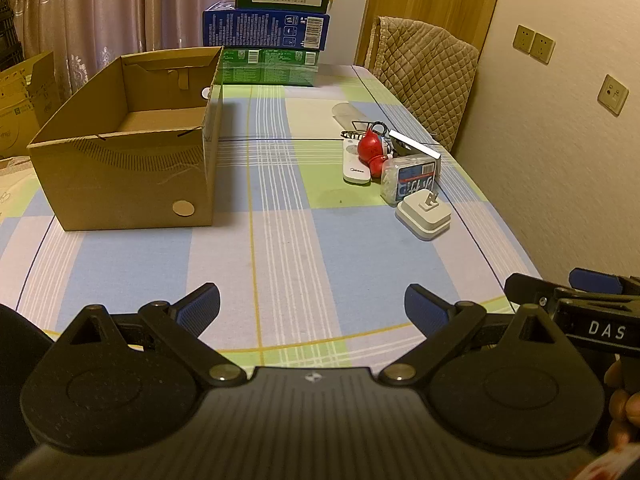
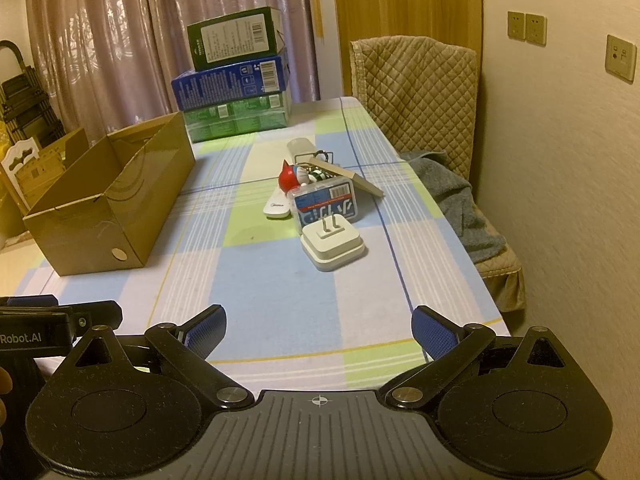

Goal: Organize rigid objects

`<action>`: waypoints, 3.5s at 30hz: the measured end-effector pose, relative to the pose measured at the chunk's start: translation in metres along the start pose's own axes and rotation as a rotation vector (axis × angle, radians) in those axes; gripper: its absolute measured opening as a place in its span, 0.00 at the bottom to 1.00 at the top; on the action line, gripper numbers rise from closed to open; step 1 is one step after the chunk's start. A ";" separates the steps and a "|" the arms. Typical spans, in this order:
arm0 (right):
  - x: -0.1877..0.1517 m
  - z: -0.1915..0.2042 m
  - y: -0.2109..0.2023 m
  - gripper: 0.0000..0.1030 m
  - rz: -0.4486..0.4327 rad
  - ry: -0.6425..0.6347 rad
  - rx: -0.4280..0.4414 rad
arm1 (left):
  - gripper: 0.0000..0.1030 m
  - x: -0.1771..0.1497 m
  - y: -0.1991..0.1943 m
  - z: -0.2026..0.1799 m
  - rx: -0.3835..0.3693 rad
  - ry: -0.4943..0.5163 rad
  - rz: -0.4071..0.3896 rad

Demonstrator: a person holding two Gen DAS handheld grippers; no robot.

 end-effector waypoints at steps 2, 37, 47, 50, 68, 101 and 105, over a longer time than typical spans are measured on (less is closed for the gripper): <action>0.000 0.000 0.000 0.94 0.001 -0.001 0.000 | 0.94 0.000 0.000 0.000 -0.001 0.000 0.000; 0.001 -0.001 0.000 0.94 0.002 -0.005 -0.001 | 0.94 0.001 0.002 -0.003 0.000 0.001 0.000; 0.005 -0.003 -0.001 0.94 -0.010 -0.002 0.005 | 0.94 0.007 0.002 -0.005 -0.018 -0.006 -0.005; 0.013 -0.006 -0.003 0.94 -0.030 -0.002 0.002 | 0.94 0.019 0.002 -0.004 -0.046 -0.009 -0.029; 0.076 -0.051 0.043 0.94 -0.124 -0.044 0.022 | 0.95 0.100 0.070 -0.002 -0.189 0.092 -0.114; 0.027 -0.025 0.194 0.60 0.009 -0.264 0.123 | 0.84 0.089 0.214 -0.021 -0.376 0.318 0.043; 0.029 -0.039 0.185 0.60 0.004 -0.230 0.091 | 0.73 0.094 0.226 -0.041 -0.430 0.405 0.024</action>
Point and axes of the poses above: each gripper's, at about its wrist camera, not at the fingertips, and y roughly the way its jaws point, z to its left, x to its top, the point moved 7 cm from there along y, roughly the way its jaws point, and after that the axes turned 6 degrees about -x, right-handed, at the moved point
